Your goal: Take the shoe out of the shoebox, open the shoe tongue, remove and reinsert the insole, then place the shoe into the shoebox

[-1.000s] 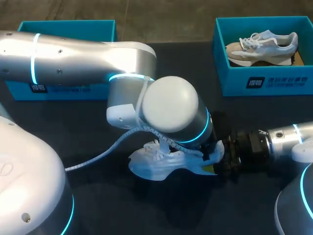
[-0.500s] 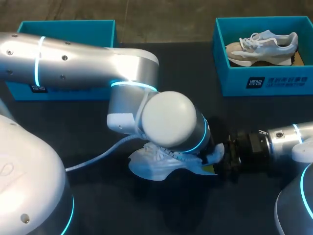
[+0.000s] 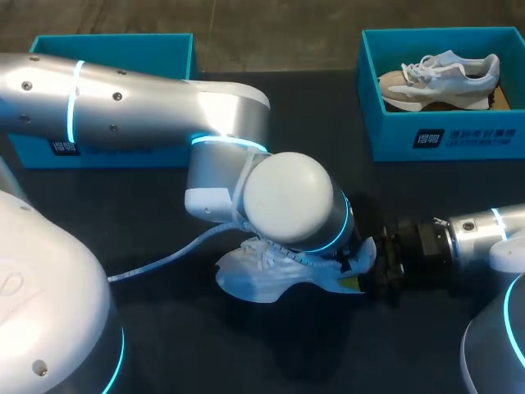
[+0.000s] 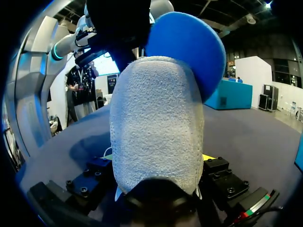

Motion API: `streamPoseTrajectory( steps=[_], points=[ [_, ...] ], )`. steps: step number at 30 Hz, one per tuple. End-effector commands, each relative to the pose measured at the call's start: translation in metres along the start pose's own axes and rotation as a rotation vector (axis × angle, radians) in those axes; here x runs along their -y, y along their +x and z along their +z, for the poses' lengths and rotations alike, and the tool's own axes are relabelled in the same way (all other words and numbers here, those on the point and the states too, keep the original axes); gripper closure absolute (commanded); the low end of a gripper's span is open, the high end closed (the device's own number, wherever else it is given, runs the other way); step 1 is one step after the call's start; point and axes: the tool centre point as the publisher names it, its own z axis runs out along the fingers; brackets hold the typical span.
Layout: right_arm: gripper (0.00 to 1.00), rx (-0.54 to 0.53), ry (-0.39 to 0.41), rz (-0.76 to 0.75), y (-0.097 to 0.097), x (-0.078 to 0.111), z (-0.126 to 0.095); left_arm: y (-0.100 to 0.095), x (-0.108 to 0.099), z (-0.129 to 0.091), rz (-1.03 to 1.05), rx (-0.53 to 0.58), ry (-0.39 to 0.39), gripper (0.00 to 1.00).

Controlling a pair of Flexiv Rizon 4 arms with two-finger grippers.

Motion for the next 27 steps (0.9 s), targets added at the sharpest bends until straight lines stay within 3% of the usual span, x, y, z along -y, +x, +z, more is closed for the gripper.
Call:
streamPoseTrajectory(
  steps=[1, 12, 27],
  points=[
    [1.0, 0.001, 0.004, 0.001, 0.001, 0.0, 0.001, -0.003, -0.004, -0.002, -0.005, -0.021, 0.015, 1.0],
    [1.0, 0.001, 0.004, 0.001, 0.001, 0.0, 0.001, -0.01, 0.003, -0.023, -0.029, -0.113, 0.074, 1.0],
    [1.0, 0.001, 0.004, 0.001, 0.001, 0.0, 0.001, -0.023, 0.049, -0.057, -0.032, -0.341, 0.183, 1.0]
  ],
)
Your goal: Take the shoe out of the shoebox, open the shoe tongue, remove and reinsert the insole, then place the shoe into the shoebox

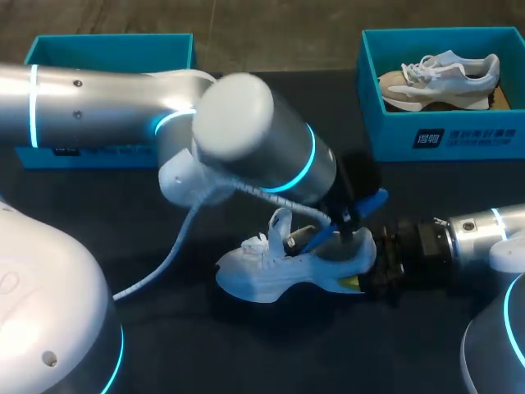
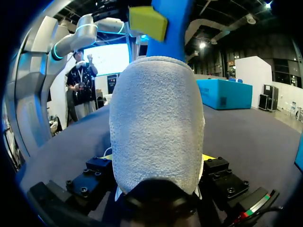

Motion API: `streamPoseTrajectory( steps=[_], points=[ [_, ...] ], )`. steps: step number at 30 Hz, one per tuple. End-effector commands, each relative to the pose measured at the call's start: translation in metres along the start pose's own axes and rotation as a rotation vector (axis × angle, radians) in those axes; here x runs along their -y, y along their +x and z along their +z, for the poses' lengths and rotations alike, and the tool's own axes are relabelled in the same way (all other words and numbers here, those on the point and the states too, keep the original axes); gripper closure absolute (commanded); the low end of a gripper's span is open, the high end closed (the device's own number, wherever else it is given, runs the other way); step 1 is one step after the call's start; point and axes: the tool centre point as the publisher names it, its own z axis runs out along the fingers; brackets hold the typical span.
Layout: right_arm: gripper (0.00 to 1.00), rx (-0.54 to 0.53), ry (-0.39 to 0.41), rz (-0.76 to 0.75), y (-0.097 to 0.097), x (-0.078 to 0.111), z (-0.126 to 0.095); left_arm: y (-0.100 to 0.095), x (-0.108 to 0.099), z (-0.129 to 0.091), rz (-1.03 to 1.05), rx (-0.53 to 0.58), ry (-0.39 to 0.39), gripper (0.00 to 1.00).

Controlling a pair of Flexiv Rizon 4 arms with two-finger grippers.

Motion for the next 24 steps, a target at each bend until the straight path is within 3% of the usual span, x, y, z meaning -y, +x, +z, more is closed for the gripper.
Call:
streamPoseTrajectory(
  steps=[1, 15, 24],
  points=[
    [1.0, 0.001, 0.004, 0.001, 0.001, 0.0, 0.001, -0.007, 0.008, -0.007, -0.003, -0.119, 0.016, 1.0],
    [1.0, 0.001, 0.004, 0.001, 0.001, 0.0, 0.001, -0.001, 0.048, -0.045, 0.011, -0.356, 0.096, 1.0],
    [1.0, 0.001, 0.004, 0.001, 0.001, 0.0, 0.001, 0.016, 0.063, -0.091, 0.077, -0.397, 0.165, 1.0]
  ],
)
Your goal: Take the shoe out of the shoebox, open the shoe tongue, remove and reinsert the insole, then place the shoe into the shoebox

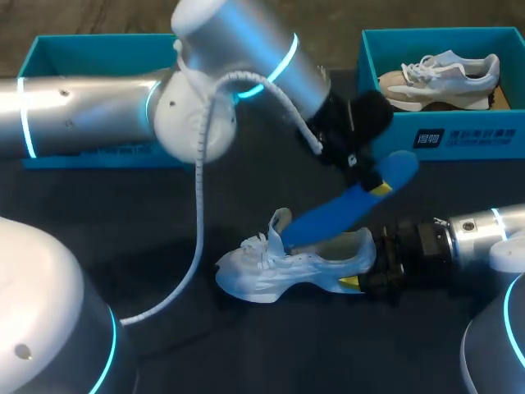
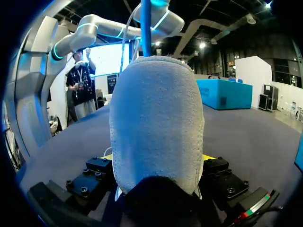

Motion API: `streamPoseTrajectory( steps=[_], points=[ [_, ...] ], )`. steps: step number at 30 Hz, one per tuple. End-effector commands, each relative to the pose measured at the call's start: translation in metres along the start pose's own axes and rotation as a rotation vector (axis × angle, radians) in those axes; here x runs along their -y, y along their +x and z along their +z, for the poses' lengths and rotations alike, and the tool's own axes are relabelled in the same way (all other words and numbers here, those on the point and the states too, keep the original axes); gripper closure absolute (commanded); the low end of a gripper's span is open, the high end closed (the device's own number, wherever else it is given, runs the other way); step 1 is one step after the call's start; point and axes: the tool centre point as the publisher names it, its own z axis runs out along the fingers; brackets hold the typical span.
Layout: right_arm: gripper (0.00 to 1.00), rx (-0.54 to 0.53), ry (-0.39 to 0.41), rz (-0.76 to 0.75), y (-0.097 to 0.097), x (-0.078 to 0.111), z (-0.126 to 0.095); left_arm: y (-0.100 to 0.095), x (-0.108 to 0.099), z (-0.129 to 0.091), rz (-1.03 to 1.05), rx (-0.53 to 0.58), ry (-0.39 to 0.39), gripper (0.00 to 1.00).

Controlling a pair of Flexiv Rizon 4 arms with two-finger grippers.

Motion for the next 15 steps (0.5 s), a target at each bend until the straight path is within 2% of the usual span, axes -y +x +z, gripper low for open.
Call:
streamPoseTrajectory(
  steps=[1, 5, 15],
  points=[
    [1.0, 0.001, 0.004, 0.001, 0.001, 0.0, 0.001, 0.017, 0.0, -0.027, 0.034, -0.003, 0.035, 1.0],
    [1.0, 0.001, 0.004, 0.001, 0.001, 0.0, 0.001, 0.034, 0.008, -0.046, 0.072, -0.009, 0.092, 1.0],
    [1.0, 0.001, 0.004, 0.001, 0.001, 0.0, 0.001, 0.034, 0.008, -0.046, 0.072, -0.009, 0.092, 1.0]
  ],
)
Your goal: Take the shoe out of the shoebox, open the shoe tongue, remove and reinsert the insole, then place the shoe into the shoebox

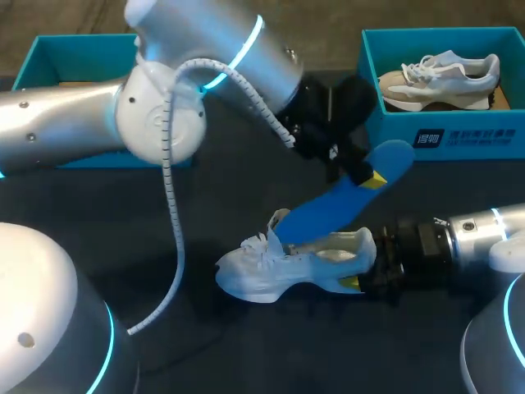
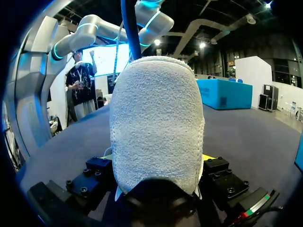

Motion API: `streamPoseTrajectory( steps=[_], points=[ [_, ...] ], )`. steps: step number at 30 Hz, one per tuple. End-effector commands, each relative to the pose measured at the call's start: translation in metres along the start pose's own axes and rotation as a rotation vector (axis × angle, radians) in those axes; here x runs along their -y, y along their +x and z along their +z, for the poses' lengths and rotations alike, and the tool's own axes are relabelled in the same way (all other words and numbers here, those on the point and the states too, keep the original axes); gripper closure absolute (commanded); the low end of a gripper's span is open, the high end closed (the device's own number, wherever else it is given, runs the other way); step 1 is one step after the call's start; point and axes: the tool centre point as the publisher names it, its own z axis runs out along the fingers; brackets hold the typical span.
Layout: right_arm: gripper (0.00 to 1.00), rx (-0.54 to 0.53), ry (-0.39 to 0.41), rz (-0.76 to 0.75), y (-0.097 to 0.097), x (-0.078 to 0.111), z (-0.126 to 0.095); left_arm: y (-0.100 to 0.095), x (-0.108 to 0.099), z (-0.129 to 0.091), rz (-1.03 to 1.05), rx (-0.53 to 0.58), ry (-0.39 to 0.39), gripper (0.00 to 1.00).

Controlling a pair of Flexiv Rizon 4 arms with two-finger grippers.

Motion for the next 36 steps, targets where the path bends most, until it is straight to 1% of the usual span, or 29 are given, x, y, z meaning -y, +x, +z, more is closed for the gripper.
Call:
streamPoseTrajectory(
  steps=[1, 8, 9, 10, 11, 12, 14, 15, 18, 20, 23, 25, 27, 28, 32, 35, 36],
  points=[
    [1.0, 0.001, 0.004, 0.001, 0.001, 0.0, 0.001, 0.001, -0.003, -0.003, 0.002, 0.0, 0.004, 1.0],
    [1.0, 0.001, 0.004, 0.001, 0.001, 0.0, 0.001, 0.001, -0.003, -0.003, 0.002, 0.0, 0.004, 1.0],
    [1.0, 0.001, 0.004, 0.001, 0.001, 0.0, 0.001, 0.004, -0.003, -0.003, -0.023, 0.025, 0.014, 1.0],
    [1.0, 0.001, 0.004, 0.001, 0.001, 0.0, 0.001, 0.008, -0.001, -0.007, -0.035, 0.022, 0.057, 1.0],
    [1.0, 0.001, 0.004, 0.001, 0.001, 0.0, 0.001, 0.011, 0.003, -0.012, -0.057, 0.053, 0.086, 1.0],
    [1.0, 0.001, 0.004, 0.001, 0.001, 0.0, 0.001, 0.014, 0.007, -0.018, -0.06, 0.079, 0.098, 1.0],
    [1.0, 0.001, 0.004, 0.001, 0.001, 0.0, 0.001, 0.018, 0.015, -0.032, -0.085, 0.089, 0.159, 1.0],
    [1.0, 0.001, 0.004, 0.001, 0.001, 0.0, 0.001, 0.019, 0.019, -0.037, -0.104, 0.116, 0.169, 1.0],
    [1.0, 0.001, 0.004, 0.001, 0.001, 0.0, 0.001, 0.02, 0.029, -0.053, -0.175, 0.136, 0.221, 1.0],
    [1.0, 0.001, 0.004, 0.001, 0.001, 0.0, 0.001, 0.025, 0.031, -0.061, -0.197, 0.117, 0.279, 1.0],
    [1.0, 0.001, 0.004, 0.001, 0.001, 0.0, 0.001, 0.027, 0.034, -0.073, -0.247, 0.105, 0.333, 1.0],
    [1.0, 0.001, 0.004, 0.001, 0.001, 0.0, 0.001, 0.025, 0.036, -0.083, -0.281, 0.056, 0.392, 1.0],
    [1.0, 0.001, 0.004, 0.001, 0.001, 0.0, 0.001, 0.024, 0.038, -0.092, -0.288, 0.02, 0.419, 1.0],
    [1.0, 0.001, 0.004, 0.001, 0.001, 0.0, 0.001, 0.024, 0.039, -0.096, -0.286, -0.002, 0.447, 1.0],
    [1.0, 0.001, 0.004, 0.001, 0.001, 0.0, 0.001, 0.023, 0.044, -0.111, -0.275, -0.045, 0.489, 1.0],
    [1.0, 0.001, 0.004, 0.001, 0.001, 0.0, 0.001, 0.023, 0.052, -0.125, -0.293, -0.084, 0.539, 1.0],
    [1.0, 0.001, 0.004, 0.001, 0.001, 0.0, 0.001, 0.023, 0.052, -0.125, -0.293, -0.084, 0.539, 1.0]
  ],
)
